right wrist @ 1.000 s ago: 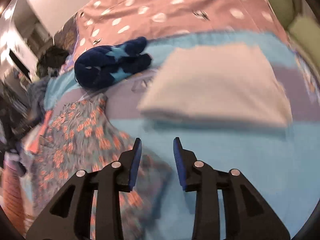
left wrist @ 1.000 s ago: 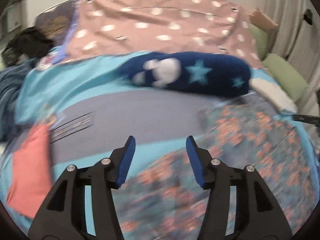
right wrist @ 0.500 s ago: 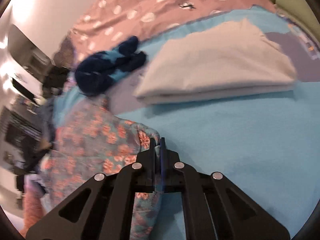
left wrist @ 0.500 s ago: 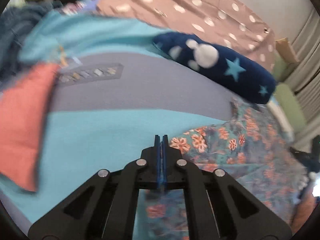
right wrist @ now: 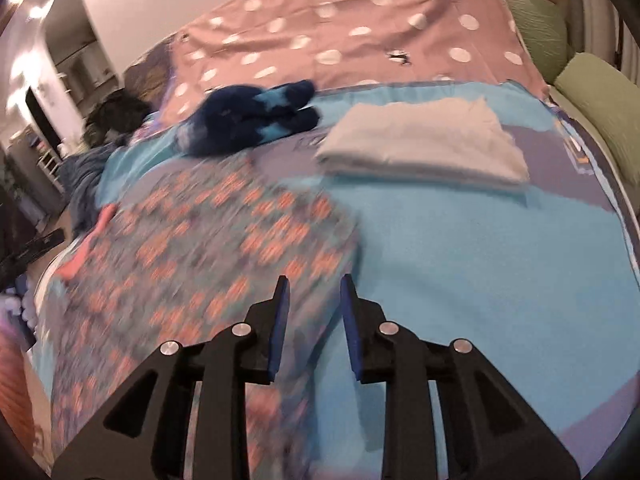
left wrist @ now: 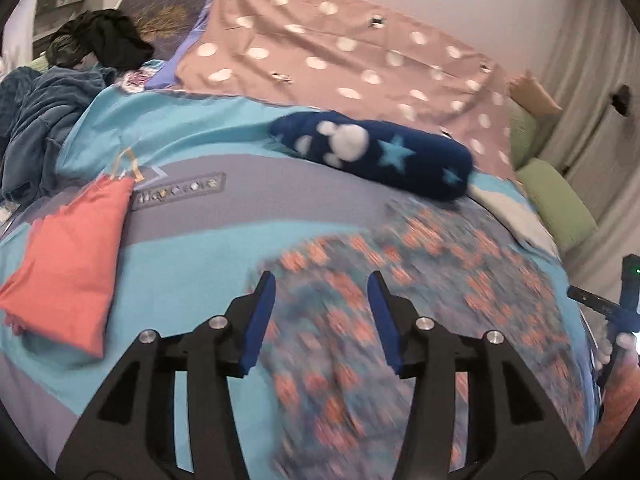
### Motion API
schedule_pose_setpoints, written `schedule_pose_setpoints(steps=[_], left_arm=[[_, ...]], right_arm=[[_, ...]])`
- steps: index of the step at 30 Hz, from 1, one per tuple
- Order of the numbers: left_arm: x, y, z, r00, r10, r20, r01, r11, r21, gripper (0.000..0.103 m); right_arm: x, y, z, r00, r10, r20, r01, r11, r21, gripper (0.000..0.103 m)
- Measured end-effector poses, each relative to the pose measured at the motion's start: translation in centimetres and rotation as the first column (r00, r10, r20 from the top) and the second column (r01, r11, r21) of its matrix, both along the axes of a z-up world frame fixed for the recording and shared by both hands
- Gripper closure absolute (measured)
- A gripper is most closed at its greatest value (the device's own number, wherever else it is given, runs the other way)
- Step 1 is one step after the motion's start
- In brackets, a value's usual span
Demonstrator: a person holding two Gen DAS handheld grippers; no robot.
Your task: Fold small clothes
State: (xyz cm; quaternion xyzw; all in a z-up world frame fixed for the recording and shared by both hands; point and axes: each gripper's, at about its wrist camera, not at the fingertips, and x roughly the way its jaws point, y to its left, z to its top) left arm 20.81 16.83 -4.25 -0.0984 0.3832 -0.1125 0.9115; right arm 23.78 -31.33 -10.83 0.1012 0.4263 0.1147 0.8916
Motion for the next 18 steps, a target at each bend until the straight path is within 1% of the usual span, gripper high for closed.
schedule_pose_setpoints(steps=[1,2,3,4,5,6,7,8,9,10,11,12,14,15,17,18], left_arm=[[-1.3,-0.5,-0.4,1.000,-0.024,-0.003,0.024,1.000,-0.008,0.049],[-2.1,-1.0,-0.8,0.999,-0.043,-0.011,0.043,0.999,-0.012,0.048],[-3.2,-1.9,-2.0,0.997,-0.068,-0.037,0.068,0.998,0.004,0.045],[-3.7,-2.7,-3.4,0.994,-0.078,-0.076,0.082,0.996,0.044,0.044],[-4.1,-3.3,-4.7,0.991,-0.073,-0.112,0.083,0.993,0.088,0.044],[-4.3,-3.9,-6.3,0.988,-0.055,-0.146,0.078,0.985,0.153,0.044],[-5.0,-4.3,-6.6,0.993,-0.048,-0.105,0.066,0.982,0.177,0.044],[-5.7,-4.6,-6.3,0.996,-0.038,-0.085,0.053,0.980,0.194,0.045],[-6.1,-4.5,-5.9,0.995,-0.028,-0.091,0.044,0.983,0.180,0.046],[-6.8,-4.3,-5.3,0.997,-0.020,-0.078,0.032,0.989,0.145,0.046],[-8.1,-3.8,-4.3,0.999,-0.020,-0.037,0.023,0.996,0.084,0.045],[-9.2,-3.5,-3.7,1.000,-0.020,-0.012,0.021,0.998,0.054,0.044],[-11.5,-2.6,-2.8,0.999,-0.009,0.032,0.009,1.000,0.008,0.036],[-13.1,-1.9,-2.5,0.999,0.001,0.053,0.000,1.000,-0.021,0.030],[-15.1,-1.1,-2.4,0.998,0.017,0.056,-0.013,0.998,-0.064,0.027],[-16.2,-0.6,-2.7,0.999,0.029,0.042,-0.025,0.996,-0.083,0.025]], right_arm=[[-1.1,0.4,-0.3,1.000,0.025,-0.003,-0.025,0.999,0.021,0.076],[-2.5,1.3,-1.1,0.997,0.067,-0.023,-0.067,0.997,0.028,0.072],[-3.4,2.1,-2.2,0.995,0.082,-0.059,-0.083,0.996,-0.013,0.071],[-4.0,2.7,-3.1,0.993,0.073,-0.090,-0.080,0.994,-0.073,0.071],[-4.6,3.2,-4.3,0.994,0.049,-0.100,-0.064,0.987,-0.151,0.071],[-5.4,3.1,-4.6,0.997,0.036,-0.062,-0.046,0.985,-0.167,0.070],[-5.7,2.9,-4.5,0.998,0.018,-0.056,-0.027,0.986,-0.163,0.070],[-6.3,2.3,-3.9,0.997,-0.019,-0.069,0.010,0.992,-0.126,0.071],[-6.9,1.9,-3.5,0.997,-0.035,-0.063,0.029,0.995,-0.093,0.071],[-7.7,1.4,-2.8,0.998,-0.043,-0.036,0.041,0.998,-0.056,0.071],[-8.9,1.0,-1.9,0.999,-0.050,0.011,0.050,0.998,-0.040,0.070],[-10.4,0.8,-1.1,0.996,-0.058,0.065,0.061,0.997,-0.042,0.069],[-13.0,0.4,-0.1,0.986,-0.067,0.153,0.074,0.996,-0.042,0.068],[-14.4,0.1,0.1,0.979,-0.081,0.188,0.090,0.995,-0.040,0.065],[-16.4,-0.5,0.1,0.970,-0.122,0.210,0.130,0.991,-0.023,0.061],[-17.1,-0.9,-0.1,0.970,-0.136,0.200,0.139,0.990,0.003,0.061]])
